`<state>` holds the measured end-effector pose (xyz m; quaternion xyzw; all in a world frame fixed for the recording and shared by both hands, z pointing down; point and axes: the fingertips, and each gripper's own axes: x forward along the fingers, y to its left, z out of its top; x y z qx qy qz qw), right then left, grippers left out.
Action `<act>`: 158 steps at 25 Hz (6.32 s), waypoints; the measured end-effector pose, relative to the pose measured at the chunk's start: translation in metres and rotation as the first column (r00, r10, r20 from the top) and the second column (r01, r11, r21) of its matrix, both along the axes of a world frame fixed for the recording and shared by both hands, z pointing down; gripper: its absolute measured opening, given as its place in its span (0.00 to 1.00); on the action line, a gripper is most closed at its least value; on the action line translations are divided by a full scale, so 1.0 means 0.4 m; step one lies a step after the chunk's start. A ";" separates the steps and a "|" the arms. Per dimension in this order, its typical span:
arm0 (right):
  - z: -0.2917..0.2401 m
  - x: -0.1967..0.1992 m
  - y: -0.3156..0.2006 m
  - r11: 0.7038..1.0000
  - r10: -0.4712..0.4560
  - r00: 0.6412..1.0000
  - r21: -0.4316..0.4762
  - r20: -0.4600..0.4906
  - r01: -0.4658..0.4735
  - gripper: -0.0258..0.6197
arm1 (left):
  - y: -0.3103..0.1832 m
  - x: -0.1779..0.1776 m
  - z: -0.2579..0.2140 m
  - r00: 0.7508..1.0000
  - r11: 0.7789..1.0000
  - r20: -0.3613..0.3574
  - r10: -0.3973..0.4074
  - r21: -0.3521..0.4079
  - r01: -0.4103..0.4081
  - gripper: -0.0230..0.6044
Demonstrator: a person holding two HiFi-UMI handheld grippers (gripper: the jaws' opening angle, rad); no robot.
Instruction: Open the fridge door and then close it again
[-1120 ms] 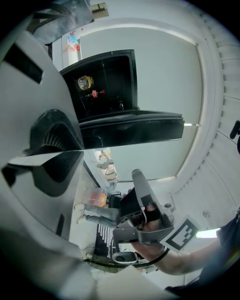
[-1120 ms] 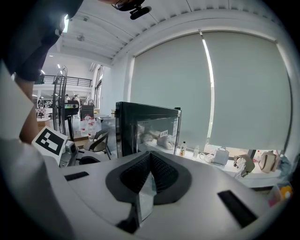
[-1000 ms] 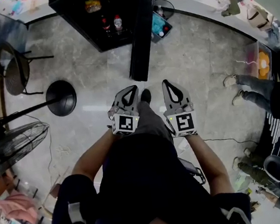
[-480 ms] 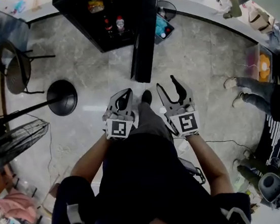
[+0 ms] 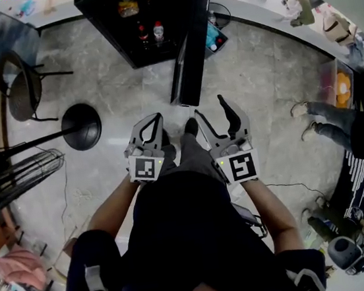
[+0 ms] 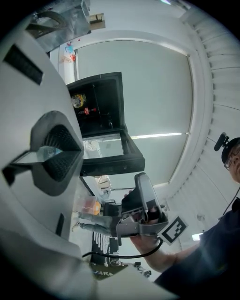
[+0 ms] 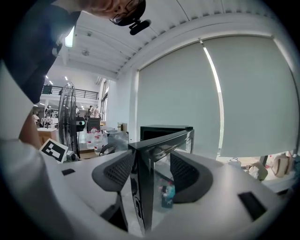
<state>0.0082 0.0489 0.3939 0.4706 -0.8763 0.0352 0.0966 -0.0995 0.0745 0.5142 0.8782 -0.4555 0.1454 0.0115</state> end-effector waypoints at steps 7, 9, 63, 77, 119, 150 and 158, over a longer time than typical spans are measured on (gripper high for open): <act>-0.004 -0.059 0.023 1.000 -0.002 0.999 0.029 -0.035 0.003 0.49 | -0.005 -0.062 0.003 1.000 1.000 0.017 -0.024 0.004 0.024 0.07; 0.007 -0.080 0.021 0.999 0.001 0.998 0.036 -0.069 0.001 0.49 | -0.005 -0.078 0.001 0.999 1.000 0.027 -0.027 0.007 0.027 0.07; 0.113 0.142 -0.071 0.949 0.308 0.949 -0.046 -0.064 -0.312 0.39 | -0.068 -0.111 -0.057 0.999 0.997 0.021 -0.035 0.076 0.033 0.07; 0.106 0.344 -0.105 0.955 0.287 0.956 -0.065 -0.060 -0.291 0.38 | -0.100 -0.033 -0.083 0.998 0.995 0.058 0.015 0.097 -0.020 0.07; 0.101 0.781 -0.367 0.985 0.157 0.984 -0.065 -0.080 -0.163 0.39 | -0.231 0.223 -0.121 0.989 0.986 0.090 0.119 0.106 -0.128 0.07; 0.103 0.904 -0.524 0.996 0.082 0.992 -0.038 -0.099 -0.086 0.42 | -0.346 0.589 -0.154 0.950 0.940 0.037 0.310 0.136 -0.312 0.07; 0.103 0.943 -0.580 0.997 0.071 0.992 -0.028 -0.104 -0.074 0.42 | -0.366 0.619 -0.154 0.950 0.941 0.038 0.311 0.128 -0.313 0.07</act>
